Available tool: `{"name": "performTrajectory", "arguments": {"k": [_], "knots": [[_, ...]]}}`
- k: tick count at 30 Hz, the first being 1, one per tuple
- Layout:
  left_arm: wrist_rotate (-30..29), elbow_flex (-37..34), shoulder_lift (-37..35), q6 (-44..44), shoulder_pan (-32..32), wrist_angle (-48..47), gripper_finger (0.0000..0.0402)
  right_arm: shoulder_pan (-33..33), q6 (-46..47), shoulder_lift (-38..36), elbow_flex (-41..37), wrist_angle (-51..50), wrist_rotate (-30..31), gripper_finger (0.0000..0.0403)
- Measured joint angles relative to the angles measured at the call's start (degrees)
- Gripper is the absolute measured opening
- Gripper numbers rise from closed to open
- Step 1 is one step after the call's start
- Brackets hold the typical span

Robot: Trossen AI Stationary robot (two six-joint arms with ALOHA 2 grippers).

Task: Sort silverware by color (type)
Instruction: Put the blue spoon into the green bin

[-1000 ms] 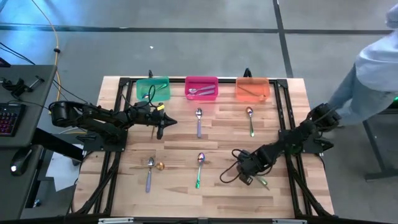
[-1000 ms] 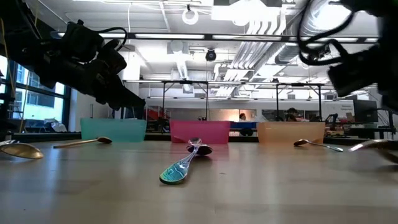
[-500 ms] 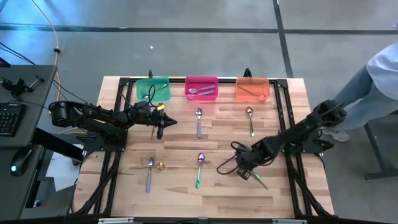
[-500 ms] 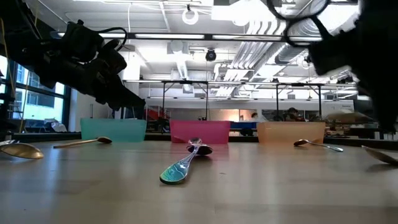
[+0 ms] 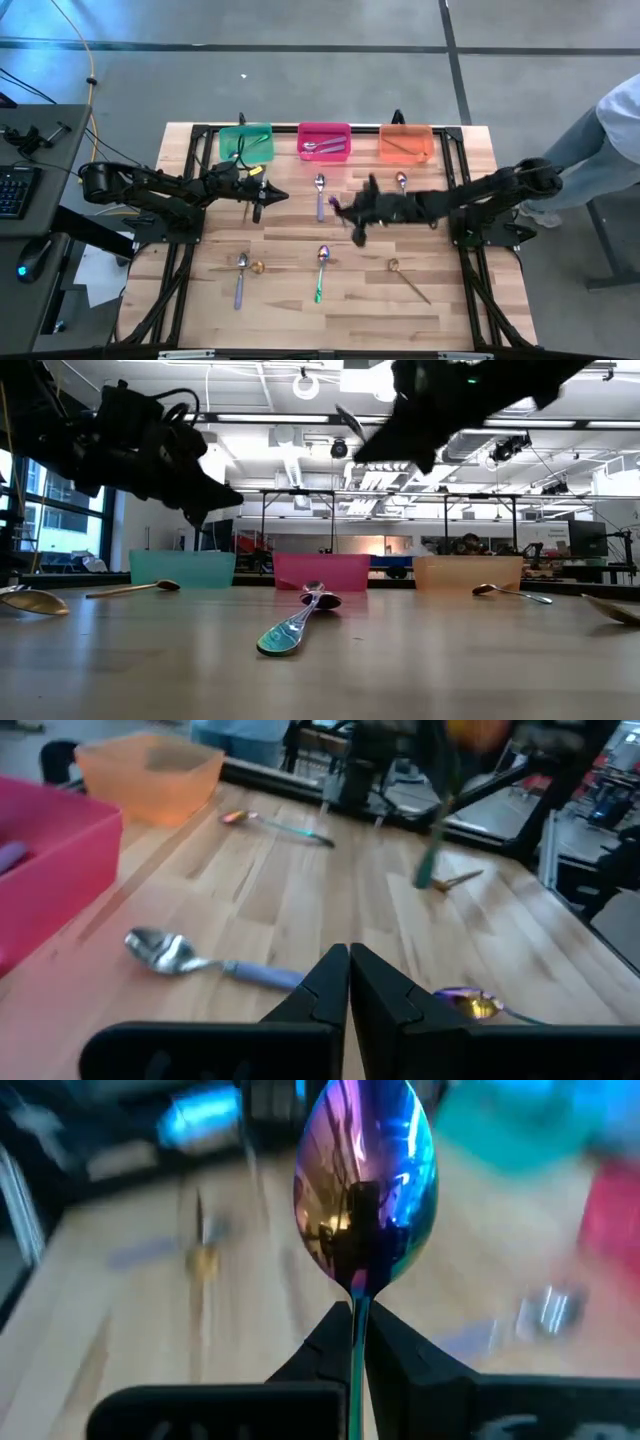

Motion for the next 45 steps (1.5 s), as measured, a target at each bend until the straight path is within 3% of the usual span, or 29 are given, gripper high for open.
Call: {"name": "performTrajectory", "arguments": {"k": [5,8,14,17,21,30,36,39,45], "knots": [[-0.1,4.3,0.0,-3.7,-0.9,0.0,0.0043,-8.1,-11.4,0.2,0.0,14.6,-9.9,0.0000],[-0.2,7.5,0.0,-8.4,-1.0,0.0,0.0075,-11.4,-14.2,0.3,0.0,18.5,-15.1,0.0000],[-4.0,12.1,0.1,-4.8,-2.6,-0.4,0.0137,-14.4,-16.2,0.9,0.0,20.3,-17.5,0.0000],[-5.0,14.7,1.5,1.5,-4.3,-0.7,0.0149,-14.7,-16.5,2.3,0.0,23.5,-19.9,0.0000],[-5.0,19.6,4.7,1.4,-6.1,-1.7,0.0152,-14.7,-16.5,4.7,0.1,28.2,-20.5,0.0000],[-5.0,25.4,11.3,1.4,-6.7,-4.7,0.0153,-14.7,-16.4,5.5,0.2,34.1,-20.3,0.0000],[-4.0,27.4,12.0,2.8,-7.4,-4.4,0.0140,-14.7,-16.8,5.5,0.2,34.0,-18.3,0.0000],[-4.5,28.1,12.0,4.4,-7.7,-4.6,0.0111,-14.7,-17.5,5.5,0.2,34.0,-18.3,0.0000],[-4.3,28.3,12.0,6.8,-7.2,-4.7,0.0016,-14.7,-18.5,5.5,0.3,34.3,-18.2,0.0000]]}}
